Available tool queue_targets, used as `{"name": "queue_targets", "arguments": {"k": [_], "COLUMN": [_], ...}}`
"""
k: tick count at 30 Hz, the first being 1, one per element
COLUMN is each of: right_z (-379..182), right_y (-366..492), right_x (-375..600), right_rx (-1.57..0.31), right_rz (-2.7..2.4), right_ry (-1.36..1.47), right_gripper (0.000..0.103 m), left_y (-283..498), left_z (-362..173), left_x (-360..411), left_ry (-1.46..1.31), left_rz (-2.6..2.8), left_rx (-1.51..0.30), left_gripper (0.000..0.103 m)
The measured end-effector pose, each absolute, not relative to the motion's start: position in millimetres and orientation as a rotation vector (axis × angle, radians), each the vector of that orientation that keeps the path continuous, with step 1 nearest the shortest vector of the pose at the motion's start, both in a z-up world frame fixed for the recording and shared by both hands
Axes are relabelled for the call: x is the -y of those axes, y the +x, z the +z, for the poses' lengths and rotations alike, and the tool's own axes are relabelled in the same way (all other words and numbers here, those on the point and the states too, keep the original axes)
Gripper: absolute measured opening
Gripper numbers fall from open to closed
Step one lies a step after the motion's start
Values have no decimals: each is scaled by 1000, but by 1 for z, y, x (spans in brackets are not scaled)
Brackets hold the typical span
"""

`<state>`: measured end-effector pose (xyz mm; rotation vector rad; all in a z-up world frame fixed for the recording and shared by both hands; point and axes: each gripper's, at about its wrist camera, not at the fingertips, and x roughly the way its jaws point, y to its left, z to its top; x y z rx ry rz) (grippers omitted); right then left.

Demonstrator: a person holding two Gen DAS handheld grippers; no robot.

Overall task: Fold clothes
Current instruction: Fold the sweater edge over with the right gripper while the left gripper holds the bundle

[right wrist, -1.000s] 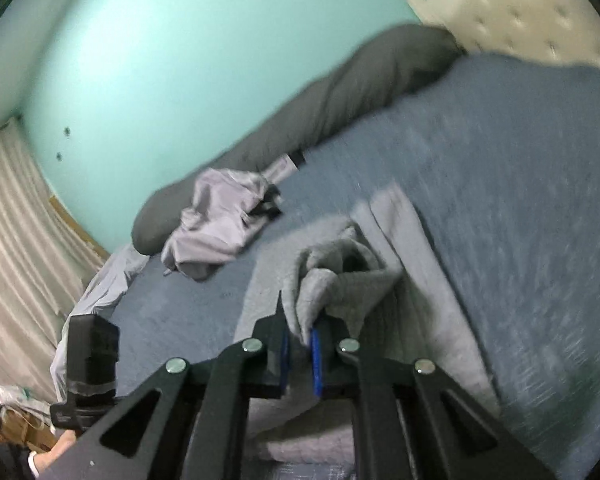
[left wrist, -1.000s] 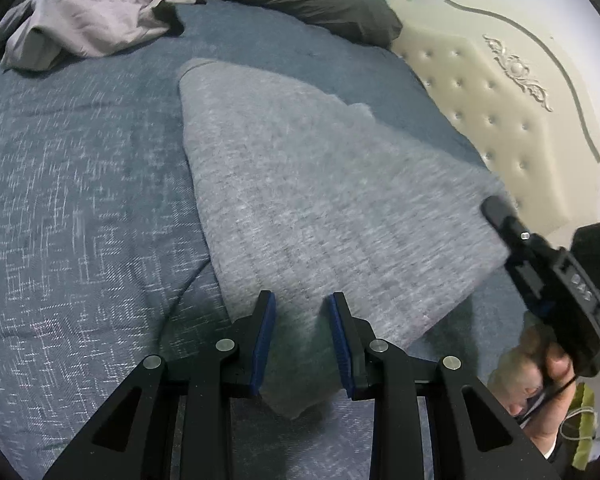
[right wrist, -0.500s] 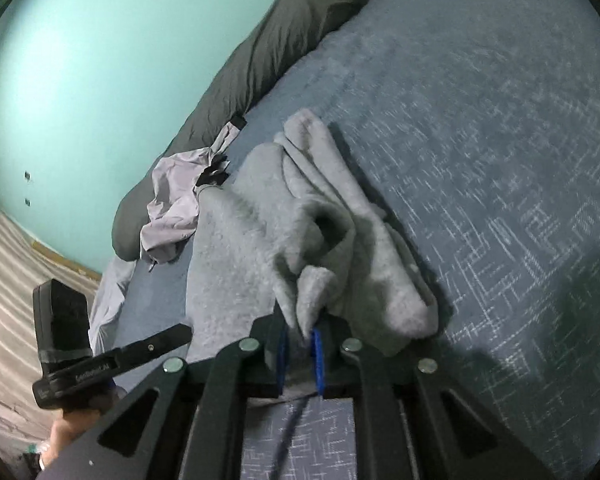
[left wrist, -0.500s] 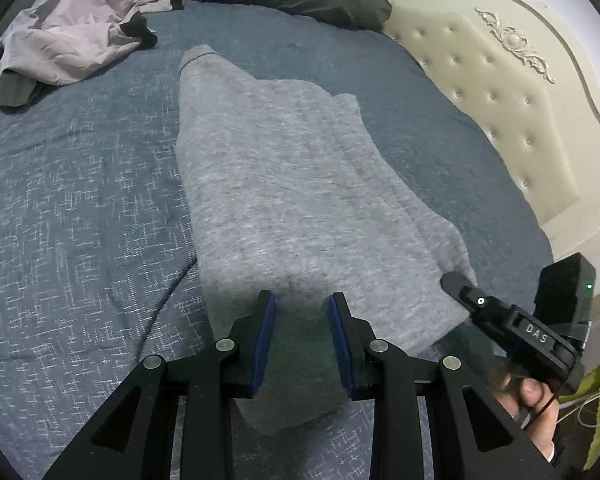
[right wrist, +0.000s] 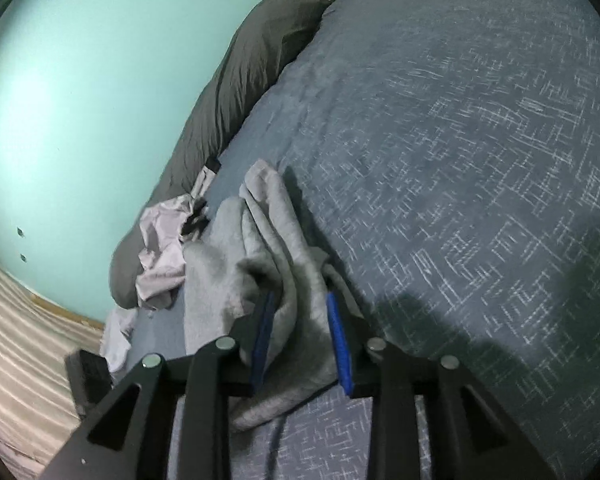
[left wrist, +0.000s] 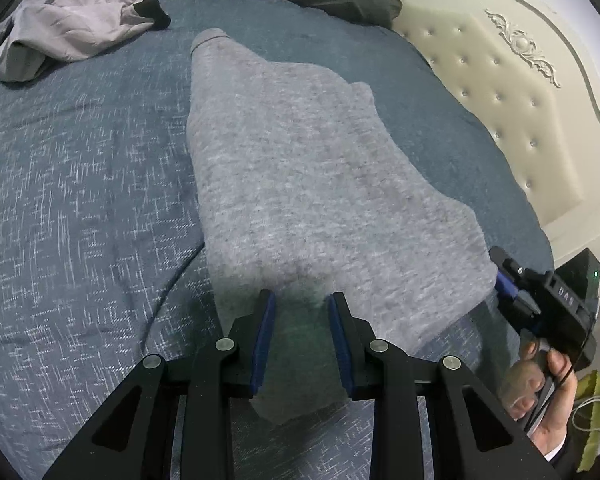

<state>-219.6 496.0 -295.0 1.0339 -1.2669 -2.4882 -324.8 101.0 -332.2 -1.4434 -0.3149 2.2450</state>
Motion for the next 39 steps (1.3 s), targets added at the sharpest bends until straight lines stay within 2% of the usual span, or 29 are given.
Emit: {"name": "queue_targets", "arguments": {"k": [5, 9, 13, 22, 26, 30, 32, 39], "right_z": [-269, -250, -245, -270, -280, -289, -289, -252], "right_y": [-249, -305, -370, -453, -465, -474, -475, -454], "right_x": [-495, -477, -456, -432, -424, -413, -410, -392], "right_rx": [1178, 903, 670, 551, 517, 481, 463, 300], "right_rz": [-2467, -2438, -2377, -2339, -2329, -2314, -2317, -2375], "right_ry": [989, 1125, 1260, 1409, 1449, 1473, 1468, 1341], "right_gripper": [29, 38, 38, 38, 30, 9, 4, 2], "left_y": [-323, -322, -326, -330, -331, -333, -336, -336], "left_z": [-331, -330, -332, -335, -336, -338, -339, -339], "left_x": [-92, -85, -74, -69, -69, -76, -78, -81], "left_ry": [-1416, -1394, -1387, -1381, -1374, -1369, -1369, -1369], "left_rz": [2246, 2247, 2258, 2234, 2226, 2221, 2219, 2220], "left_rx": [351, 381, 426, 455, 473, 482, 485, 480], "left_gripper": [30, 30, 30, 30, 30, 30, 30, 30]}}
